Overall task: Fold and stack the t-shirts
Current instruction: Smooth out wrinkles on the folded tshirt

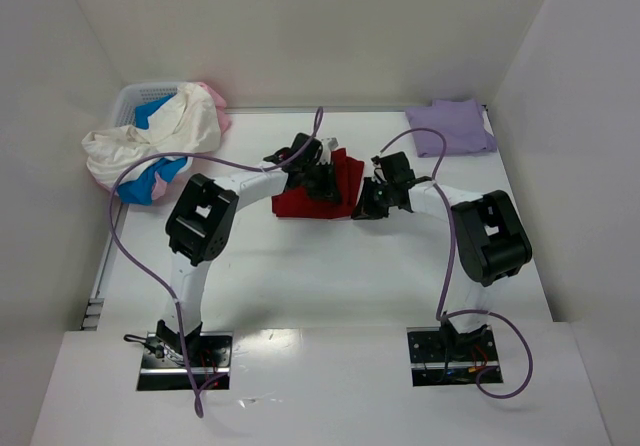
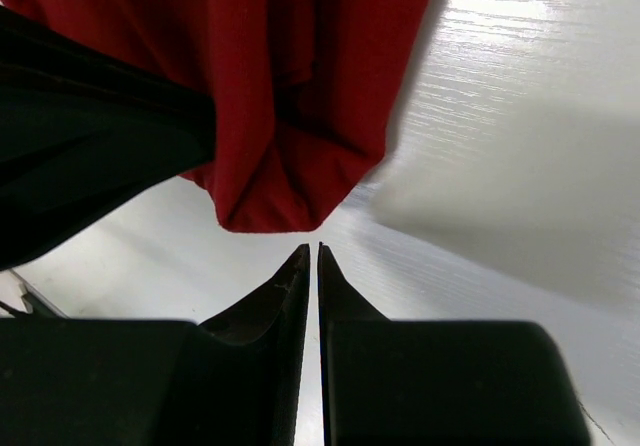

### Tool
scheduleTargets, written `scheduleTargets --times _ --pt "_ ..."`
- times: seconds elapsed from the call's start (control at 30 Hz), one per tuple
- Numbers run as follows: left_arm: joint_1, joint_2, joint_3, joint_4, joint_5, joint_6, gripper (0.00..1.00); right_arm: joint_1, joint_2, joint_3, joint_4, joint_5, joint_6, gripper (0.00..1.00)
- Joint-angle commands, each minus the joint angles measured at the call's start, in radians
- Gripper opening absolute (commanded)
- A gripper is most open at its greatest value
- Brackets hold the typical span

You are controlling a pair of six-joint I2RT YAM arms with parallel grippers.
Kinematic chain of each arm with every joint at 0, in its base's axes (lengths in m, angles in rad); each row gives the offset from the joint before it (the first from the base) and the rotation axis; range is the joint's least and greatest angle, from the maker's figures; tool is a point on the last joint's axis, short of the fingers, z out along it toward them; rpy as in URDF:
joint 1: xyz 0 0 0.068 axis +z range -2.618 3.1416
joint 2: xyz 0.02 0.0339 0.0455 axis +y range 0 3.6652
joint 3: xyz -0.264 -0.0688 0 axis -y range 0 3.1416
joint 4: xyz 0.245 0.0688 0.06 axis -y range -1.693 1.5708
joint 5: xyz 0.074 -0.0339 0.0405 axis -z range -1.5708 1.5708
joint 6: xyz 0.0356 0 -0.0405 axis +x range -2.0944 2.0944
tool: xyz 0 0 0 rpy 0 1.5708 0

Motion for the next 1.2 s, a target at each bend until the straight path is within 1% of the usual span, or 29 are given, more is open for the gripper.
scheduleTargets --times 0.0,0.03,0.07,0.17,0.33,0.47,0.5,0.63,0.8,0.83,0.87,0.97,1.07,1.1,1.13,1.17 --pt "-0.003 -0.043 0.035 0.013 0.012 -0.01 0.25 0.011 -0.01 0.008 0.025 0.044 0.004 0.11" --pt "-0.003 -0.054 0.02 0.013 0.021 -0.01 0.25 0.011 -0.035 0.018 0.025 0.044 0.004 0.11" --pt "-0.003 -0.063 0.02 0.013 0.021 -0.01 0.27 0.011 -0.035 0.018 0.025 0.053 0.004 0.11" --pt "-0.014 -0.063 -0.001 0.013 0.034 -0.01 0.27 0.011 -0.047 0.028 0.034 0.053 0.013 0.11" --pt "-0.034 -0.031 -0.032 0.048 0.055 -0.039 0.27 0.011 -0.035 0.037 0.023 0.053 0.013 0.12" --pt "-0.056 -0.013 -0.041 0.082 0.055 -0.05 0.27 0.011 -0.035 0.026 0.023 0.09 0.022 0.12" --pt "-0.056 -0.004 -0.041 0.082 0.055 -0.05 0.27 0.011 -0.046 0.026 0.023 0.09 0.022 0.16" --pt "-0.065 -0.003 -0.041 0.082 0.055 -0.06 0.27 0.0 -0.055 0.026 0.011 0.104 0.022 0.16" --pt "-0.065 -0.003 -0.041 0.066 0.032 -0.06 0.35 -0.034 -0.075 0.017 0.011 0.127 0.022 0.17" --pt "-0.065 -0.003 -0.041 0.066 0.02 -0.06 0.39 -0.043 -0.075 0.028 -0.003 0.127 0.022 0.2" --pt "-0.065 -0.003 -0.055 0.056 0.009 -0.06 0.42 -0.043 -0.087 0.04 -0.003 0.139 0.022 0.2" --pt "-0.065 -0.055 -0.068 0.022 -0.025 -0.04 0.47 -0.064 -0.108 0.08 -0.025 0.139 0.022 0.24" --pt "-0.034 -0.147 -0.091 0.013 -0.034 -0.03 0.53 -0.087 -0.119 0.146 -0.046 0.127 0.013 0.24" --pt "-0.008 -0.19 -0.091 -0.003 -0.048 -0.02 0.54 -0.101 -0.119 0.166 -0.046 0.11 0.013 0.23" --pt "0.007 -0.21 -0.091 -0.012 -0.06 -0.02 0.54 -0.101 -0.119 0.207 -0.046 0.096 0.013 0.19" --pt "0.023 -0.227 -0.091 -0.012 -0.071 0.005 0.56 -0.101 -0.11 0.231 -0.046 0.069 0.013 0.1"
